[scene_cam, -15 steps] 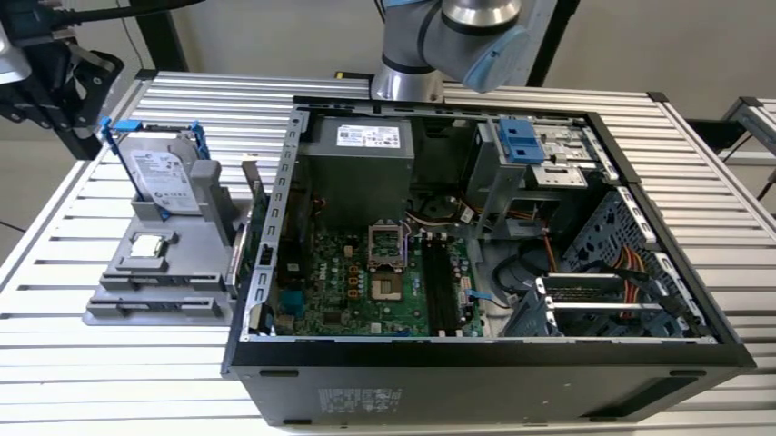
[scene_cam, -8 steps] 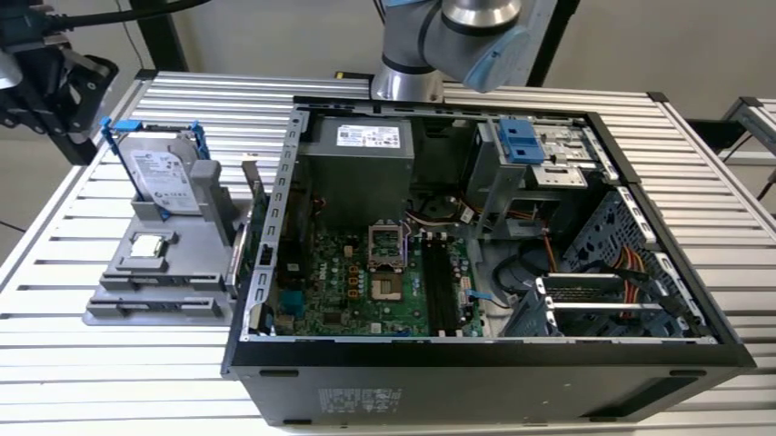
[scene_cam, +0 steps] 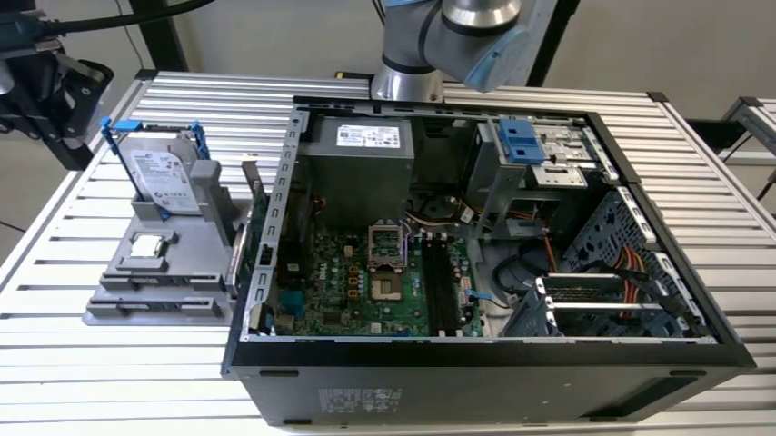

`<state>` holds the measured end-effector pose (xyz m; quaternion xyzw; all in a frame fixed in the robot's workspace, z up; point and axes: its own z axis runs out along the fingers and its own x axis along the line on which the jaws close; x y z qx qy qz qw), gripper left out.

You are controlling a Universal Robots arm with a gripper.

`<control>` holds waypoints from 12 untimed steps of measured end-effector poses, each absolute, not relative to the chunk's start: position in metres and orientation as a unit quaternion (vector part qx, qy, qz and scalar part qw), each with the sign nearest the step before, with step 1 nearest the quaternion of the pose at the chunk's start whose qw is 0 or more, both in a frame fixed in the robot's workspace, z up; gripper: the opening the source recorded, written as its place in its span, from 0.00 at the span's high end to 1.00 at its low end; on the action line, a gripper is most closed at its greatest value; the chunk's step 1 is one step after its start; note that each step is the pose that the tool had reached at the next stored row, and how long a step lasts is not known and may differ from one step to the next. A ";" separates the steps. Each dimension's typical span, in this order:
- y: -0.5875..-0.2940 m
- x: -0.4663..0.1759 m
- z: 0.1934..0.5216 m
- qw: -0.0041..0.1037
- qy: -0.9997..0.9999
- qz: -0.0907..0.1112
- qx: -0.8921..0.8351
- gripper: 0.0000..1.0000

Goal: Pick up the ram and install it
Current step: 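Pick up the ram and move it above insertion slot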

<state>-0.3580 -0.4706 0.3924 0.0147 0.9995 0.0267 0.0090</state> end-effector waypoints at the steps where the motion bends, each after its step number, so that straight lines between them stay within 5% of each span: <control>1: -0.471 -0.358 0.392 0.009 0.999 0.027 0.015 1.00; 12: -0.479 -0.359 0.392 0.009 0.999 0.027 0.015 1.00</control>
